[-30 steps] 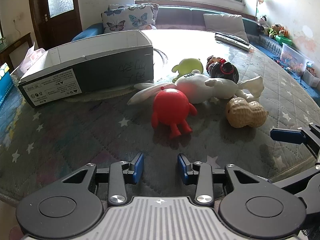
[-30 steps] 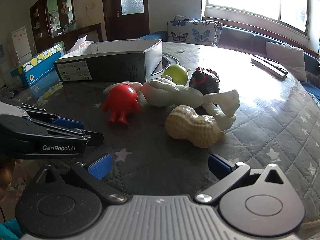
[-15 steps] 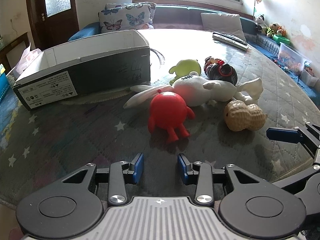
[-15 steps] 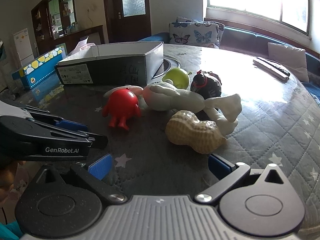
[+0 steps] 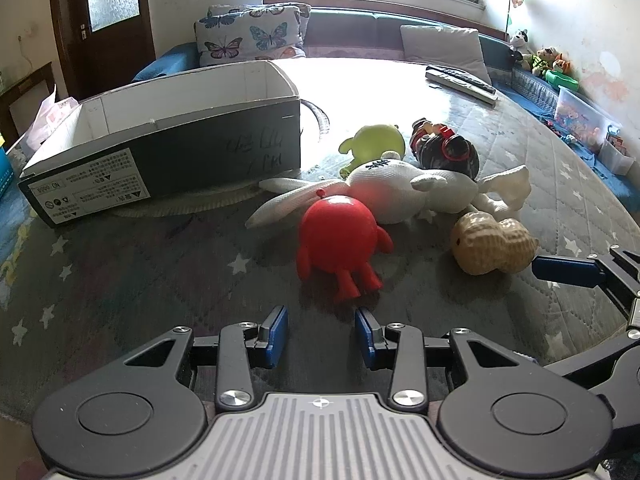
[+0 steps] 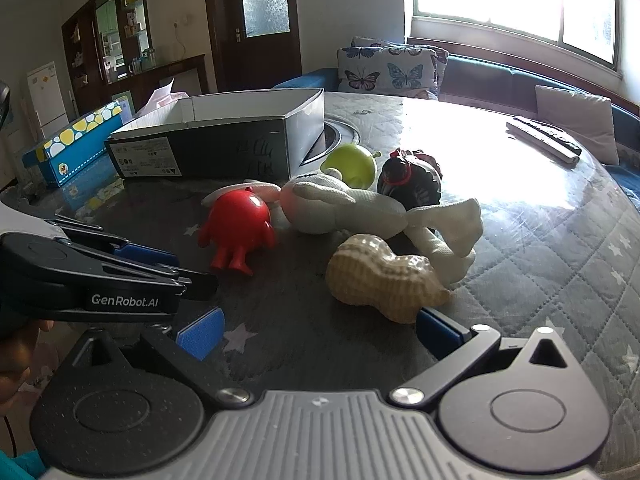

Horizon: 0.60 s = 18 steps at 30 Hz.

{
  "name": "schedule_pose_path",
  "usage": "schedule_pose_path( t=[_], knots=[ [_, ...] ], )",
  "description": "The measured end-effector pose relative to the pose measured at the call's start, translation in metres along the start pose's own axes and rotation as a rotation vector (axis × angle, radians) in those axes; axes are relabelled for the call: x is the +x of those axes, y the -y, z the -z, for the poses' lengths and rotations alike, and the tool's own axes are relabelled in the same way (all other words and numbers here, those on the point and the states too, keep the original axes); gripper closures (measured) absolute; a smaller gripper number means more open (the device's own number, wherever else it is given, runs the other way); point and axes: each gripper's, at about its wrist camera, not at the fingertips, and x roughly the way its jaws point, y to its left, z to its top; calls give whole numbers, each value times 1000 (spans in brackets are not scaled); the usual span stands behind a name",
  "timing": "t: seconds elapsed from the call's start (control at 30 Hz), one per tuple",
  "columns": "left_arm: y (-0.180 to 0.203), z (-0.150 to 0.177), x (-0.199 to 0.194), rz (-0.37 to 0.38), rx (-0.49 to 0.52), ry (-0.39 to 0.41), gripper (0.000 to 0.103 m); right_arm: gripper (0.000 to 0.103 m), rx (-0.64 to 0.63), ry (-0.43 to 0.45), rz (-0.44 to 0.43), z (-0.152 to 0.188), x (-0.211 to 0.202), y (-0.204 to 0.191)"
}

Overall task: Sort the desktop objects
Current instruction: 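Lower the left gripper around the tan peanut plush and close it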

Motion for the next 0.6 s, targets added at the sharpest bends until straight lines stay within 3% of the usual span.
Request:
schedule_pose_path(
  t=[0.6],
  knots=[
    [-10,-17,2,32,-16,-3,64,1,-10,16,-10,-14,-2,1]
  ],
)
